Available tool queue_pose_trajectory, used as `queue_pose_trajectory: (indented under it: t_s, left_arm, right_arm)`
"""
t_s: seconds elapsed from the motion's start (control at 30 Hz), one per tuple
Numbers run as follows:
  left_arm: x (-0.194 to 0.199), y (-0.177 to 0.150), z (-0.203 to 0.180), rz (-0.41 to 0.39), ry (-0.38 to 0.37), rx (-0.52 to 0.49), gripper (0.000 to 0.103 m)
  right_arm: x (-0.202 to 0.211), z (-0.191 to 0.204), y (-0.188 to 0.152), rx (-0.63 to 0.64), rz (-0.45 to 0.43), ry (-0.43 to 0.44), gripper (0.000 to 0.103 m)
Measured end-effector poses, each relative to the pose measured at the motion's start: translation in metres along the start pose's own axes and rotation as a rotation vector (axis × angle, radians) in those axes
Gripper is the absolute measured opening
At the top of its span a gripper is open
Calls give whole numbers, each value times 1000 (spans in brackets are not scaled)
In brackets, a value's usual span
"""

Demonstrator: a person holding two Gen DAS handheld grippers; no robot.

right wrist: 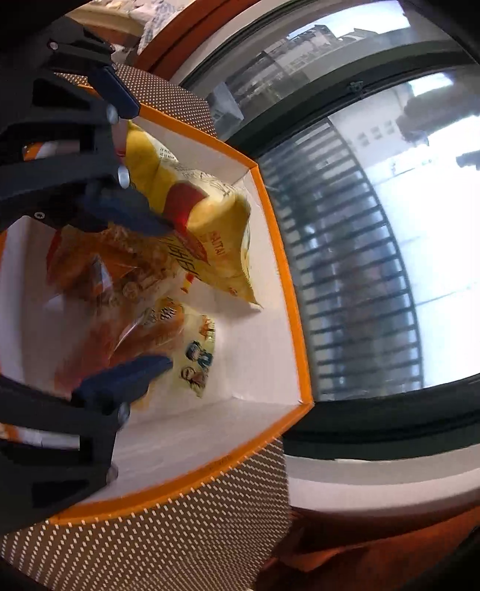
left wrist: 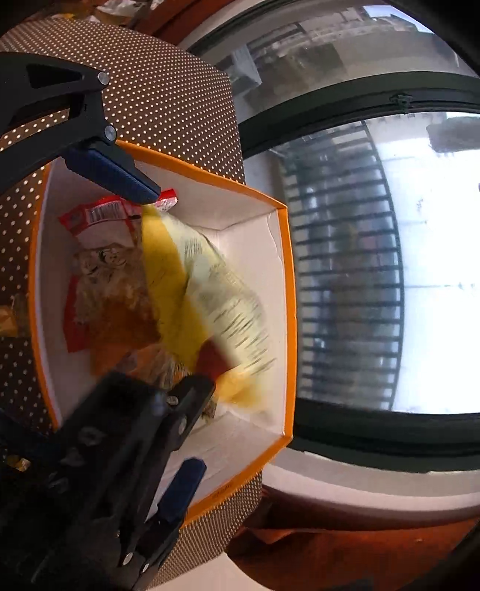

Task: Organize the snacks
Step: 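Withdraw both tools from the box toward the snacks left on the table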

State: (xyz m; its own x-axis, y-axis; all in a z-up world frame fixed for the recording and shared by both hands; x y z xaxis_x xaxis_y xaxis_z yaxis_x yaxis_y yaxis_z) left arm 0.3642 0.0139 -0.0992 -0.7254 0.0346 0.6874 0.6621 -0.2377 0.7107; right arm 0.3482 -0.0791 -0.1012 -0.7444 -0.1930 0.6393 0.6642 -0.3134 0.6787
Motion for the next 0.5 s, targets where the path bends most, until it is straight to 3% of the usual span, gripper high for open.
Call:
queue_pose_trajectory:
  t_s: [0.5]
  left_arm:
    - [74, -14, -19, -149, 24, 11, 103]
  right_arm:
    - [95, 6, -24, 121, -157, -45, 89]
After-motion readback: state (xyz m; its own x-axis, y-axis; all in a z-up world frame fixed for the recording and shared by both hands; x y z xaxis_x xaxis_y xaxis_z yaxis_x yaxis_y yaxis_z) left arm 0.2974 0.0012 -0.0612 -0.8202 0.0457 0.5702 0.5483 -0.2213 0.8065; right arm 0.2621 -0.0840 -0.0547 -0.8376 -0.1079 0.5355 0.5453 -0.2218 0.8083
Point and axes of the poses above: each gripper's, at about its wrist camera, not at the fingertips, and x roughly against the way its jaws point, z to its left, y to its top, the point moved 6 cm from there along -x, roughly the way its jaws point, and after that the axes turned 11 degrees about -x, right-handed, at the moved point
